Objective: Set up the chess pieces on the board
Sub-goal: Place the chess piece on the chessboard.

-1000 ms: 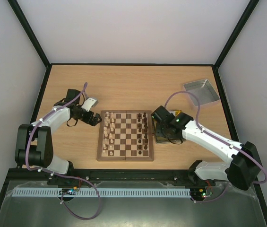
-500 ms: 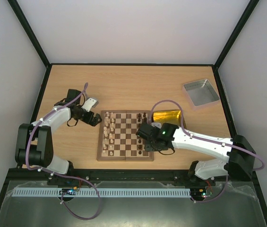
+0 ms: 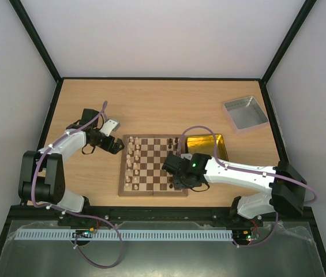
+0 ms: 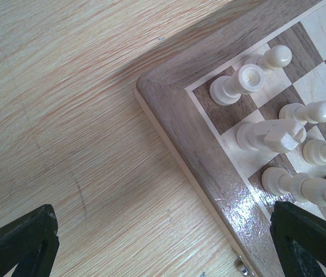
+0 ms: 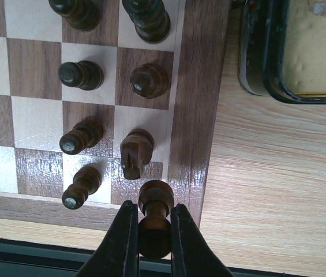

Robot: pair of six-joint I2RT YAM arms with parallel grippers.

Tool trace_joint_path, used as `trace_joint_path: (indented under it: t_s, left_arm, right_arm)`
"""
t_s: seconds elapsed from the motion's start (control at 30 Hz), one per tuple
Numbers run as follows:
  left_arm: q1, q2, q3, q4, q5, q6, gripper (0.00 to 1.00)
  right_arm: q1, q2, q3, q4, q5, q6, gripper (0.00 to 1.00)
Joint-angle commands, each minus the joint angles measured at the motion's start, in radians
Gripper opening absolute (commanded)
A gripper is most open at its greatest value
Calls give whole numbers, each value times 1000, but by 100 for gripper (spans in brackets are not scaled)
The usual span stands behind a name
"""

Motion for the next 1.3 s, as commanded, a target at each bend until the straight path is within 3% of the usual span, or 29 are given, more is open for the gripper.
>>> trace_joint_path:
  t_s: [0.0, 1.27]
  left_arm:
    - [-4, 0, -6, -4, -3, -4, 100]
    - [-4, 4, -4, -2, -4, -5, 100]
  right_arm:
    - [6, 14, -25, 22, -6, 7, 2]
    - [20, 90, -42, 99, -77, -32, 2]
